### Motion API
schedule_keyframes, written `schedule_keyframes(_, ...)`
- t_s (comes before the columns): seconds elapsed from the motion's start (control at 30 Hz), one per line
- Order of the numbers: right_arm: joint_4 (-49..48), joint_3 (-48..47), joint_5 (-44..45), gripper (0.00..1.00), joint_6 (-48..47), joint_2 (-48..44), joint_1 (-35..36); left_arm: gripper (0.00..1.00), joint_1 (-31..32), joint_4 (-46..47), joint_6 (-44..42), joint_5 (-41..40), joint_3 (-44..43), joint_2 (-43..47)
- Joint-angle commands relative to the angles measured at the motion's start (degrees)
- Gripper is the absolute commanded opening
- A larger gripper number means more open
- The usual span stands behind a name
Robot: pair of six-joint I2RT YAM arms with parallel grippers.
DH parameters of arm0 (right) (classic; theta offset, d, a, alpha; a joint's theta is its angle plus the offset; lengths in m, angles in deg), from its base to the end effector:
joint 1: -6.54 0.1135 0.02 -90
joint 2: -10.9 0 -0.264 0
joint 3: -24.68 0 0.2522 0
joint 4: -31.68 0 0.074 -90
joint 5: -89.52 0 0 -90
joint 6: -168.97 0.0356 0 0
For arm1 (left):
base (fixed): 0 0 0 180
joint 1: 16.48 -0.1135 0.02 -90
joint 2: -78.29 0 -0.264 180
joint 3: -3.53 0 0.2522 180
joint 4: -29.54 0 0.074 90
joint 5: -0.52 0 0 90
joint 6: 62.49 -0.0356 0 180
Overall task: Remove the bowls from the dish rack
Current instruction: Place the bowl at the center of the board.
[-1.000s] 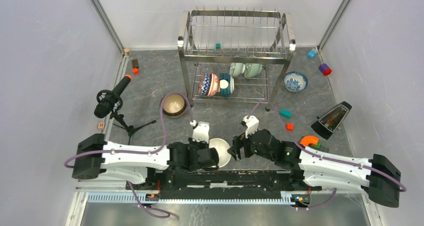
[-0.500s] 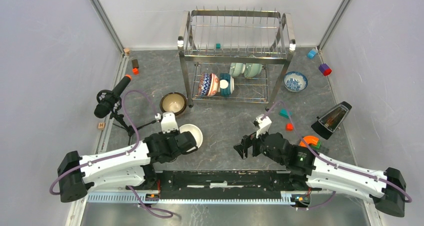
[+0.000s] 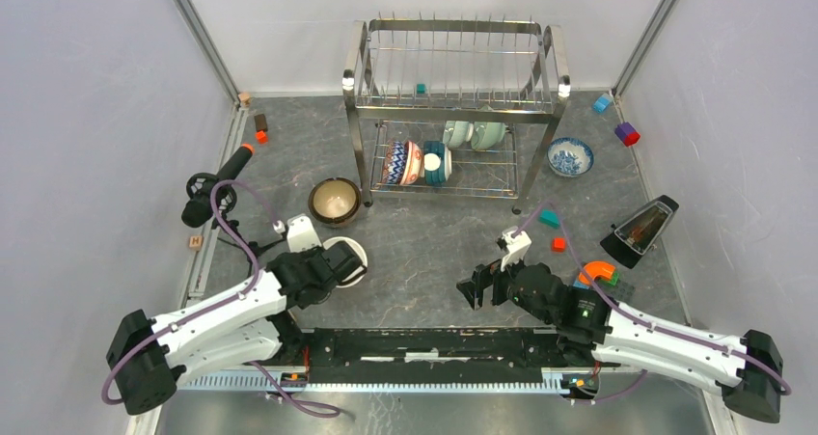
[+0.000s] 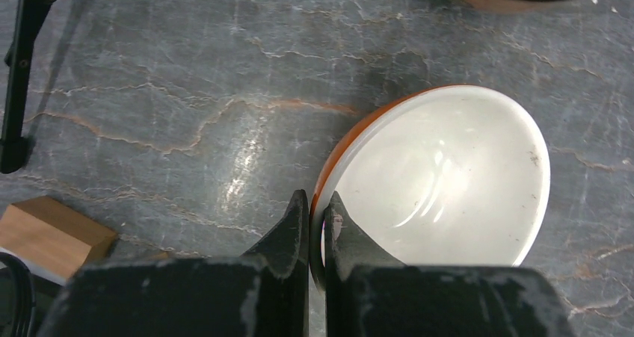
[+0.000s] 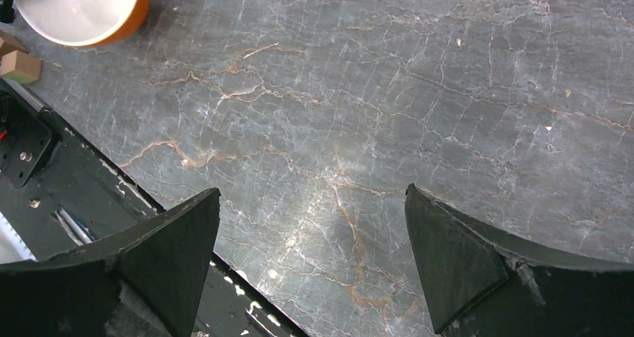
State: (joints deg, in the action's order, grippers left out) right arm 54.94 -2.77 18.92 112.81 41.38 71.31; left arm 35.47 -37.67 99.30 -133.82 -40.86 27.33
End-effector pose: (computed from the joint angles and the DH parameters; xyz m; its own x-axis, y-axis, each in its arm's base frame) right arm 0.0707 0.1223 0.1864 -0.5613 0.0411 -0.8266 -0.4981 0.7808 0.3771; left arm 0.1010 -0.0886 0.1942 -0.6056 -0.3285 -0.7248 -0.4238 0.9041 -0.0556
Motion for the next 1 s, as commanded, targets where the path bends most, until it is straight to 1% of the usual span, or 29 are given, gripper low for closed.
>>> schedule_keyframes(0.0, -3.55, 1.06, 0.77, 0.98, 1.04, -0.07, 0.18, 0.02, -2.42, -1.22, 4.8, -1.62, 0.02, 0.84)
schedule_keyframes(0.13, -2.11, 0.64, 1.2, 0.98, 0.79, -0.82, 0.16, 0.02, -4.22, -0.18, 5.79, -0.09, 1.76, 0.64)
schedule_keyframes(0.17, -1.75, 0.53, 1.58, 0.98, 0.84, -1.15, 0.17, 0.04, -4.54, 0.06, 5.98, 0.68, 2.3, 0.7)
schedule_keyframes(0.23, -1.14, 0.38, 1.93, 0.98, 0.65, -1.77, 0.18, 0.13, -4.66, 0.52, 6.13, 1.32, 2.81, 1.17)
schedule_keyframes(0.33, -0.91, 0.76, 2.38, 0.98, 1.06, -2.31, 0.18, 0.33, -4.69, -0.55, 6.46, 0.79, 2.68, 1.87)
schedule_keyframes(0.47, -0.93, 1.56, 1.9, 0.98, 1.67, -2.82, 0.17, 0.49, -4.66, -0.69, 6.34, 1.73, 2.99, 2.8)
schedule_keyframes(0.5, -1.08, 1.97, 2.0, 0.98, 1.81, -3.08, 0.17, 0.52, -4.67, -0.73, 6.19, 2.07, 3.03, 2.88)
schedule_keyframes(0.6, -1.56, 3.02, 1.95, 0.98, 2.29, -3.75, 0.18, 0.58, -4.57, -0.52, 5.09, 3.56, 3.21, 4.2)
schedule_keyframes(0.7, -1.43, 3.05, 0.72, 0.98, 1.99, -3.72, 0.16, 0.66, -4.57, -0.32, 3.42, 5.63, 3.12, 7.78)
schedule_keyframes(0.83, 1.23, 0.41, 0.41, 0.98, 1.15, -2.65, 0.13, 0.82, -4.58, -1.79, 0.19, 6.77, 0.77, 13.05)
schedule_keyframes(0.97, 2.29, -1.17, 1.08, 0.98, 0.5, -2.63, 0.12, 0.95, -4.48, -3.07, -4.01, 8.22, -2.52, 14.99)
